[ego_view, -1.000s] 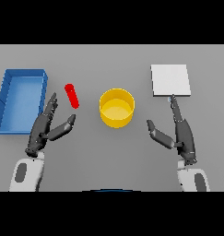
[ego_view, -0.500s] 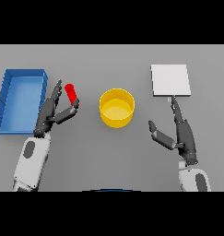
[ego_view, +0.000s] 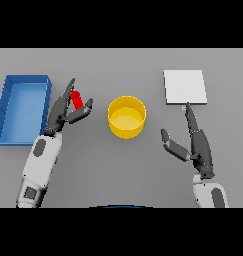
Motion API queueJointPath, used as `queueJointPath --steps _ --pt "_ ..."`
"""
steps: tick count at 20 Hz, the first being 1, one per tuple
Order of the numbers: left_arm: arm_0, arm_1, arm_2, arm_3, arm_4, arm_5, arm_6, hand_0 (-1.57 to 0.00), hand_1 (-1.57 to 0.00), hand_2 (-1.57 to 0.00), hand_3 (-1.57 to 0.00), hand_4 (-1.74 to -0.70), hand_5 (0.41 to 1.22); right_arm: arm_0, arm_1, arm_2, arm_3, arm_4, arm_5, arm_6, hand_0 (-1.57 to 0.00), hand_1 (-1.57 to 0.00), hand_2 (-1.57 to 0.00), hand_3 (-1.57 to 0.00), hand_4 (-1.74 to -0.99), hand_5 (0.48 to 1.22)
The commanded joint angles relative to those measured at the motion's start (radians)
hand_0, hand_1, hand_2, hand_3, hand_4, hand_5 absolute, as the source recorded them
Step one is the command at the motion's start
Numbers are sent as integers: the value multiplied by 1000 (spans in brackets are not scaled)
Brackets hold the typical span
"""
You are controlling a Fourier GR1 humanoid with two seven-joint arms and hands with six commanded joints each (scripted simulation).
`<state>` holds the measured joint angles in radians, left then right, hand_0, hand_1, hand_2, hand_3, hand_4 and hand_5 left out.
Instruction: Pick up the red beaker and tilt it to pour out 1 green nut into yellow bowl. Pick up the yellow bowl and place it on the metallic measuring scale.
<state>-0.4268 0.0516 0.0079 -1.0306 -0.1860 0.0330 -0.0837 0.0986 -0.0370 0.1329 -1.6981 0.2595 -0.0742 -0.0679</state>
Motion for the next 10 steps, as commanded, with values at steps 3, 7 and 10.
queueJointPath --steps 3,7,10 --pt "-39 7 20 58 11 -12 -15 1 1 1 1 -1297 686 -3 0 -7 7 -2 -6 6 1 1 1 1 -1268 639" --pt "-88 -11 43 134 26 -8 -71 1 1 1 1 -1335 698 -2 -3 -4 1 1 -3 -4 1 1 1 1 -1263 640" --pt "-99 -38 69 157 49 17 -108 -119 -146 -182 -124 -1410 750 -1 -13 -12 -8 -4 -2 -1 1 1 1 1 -1260 642"
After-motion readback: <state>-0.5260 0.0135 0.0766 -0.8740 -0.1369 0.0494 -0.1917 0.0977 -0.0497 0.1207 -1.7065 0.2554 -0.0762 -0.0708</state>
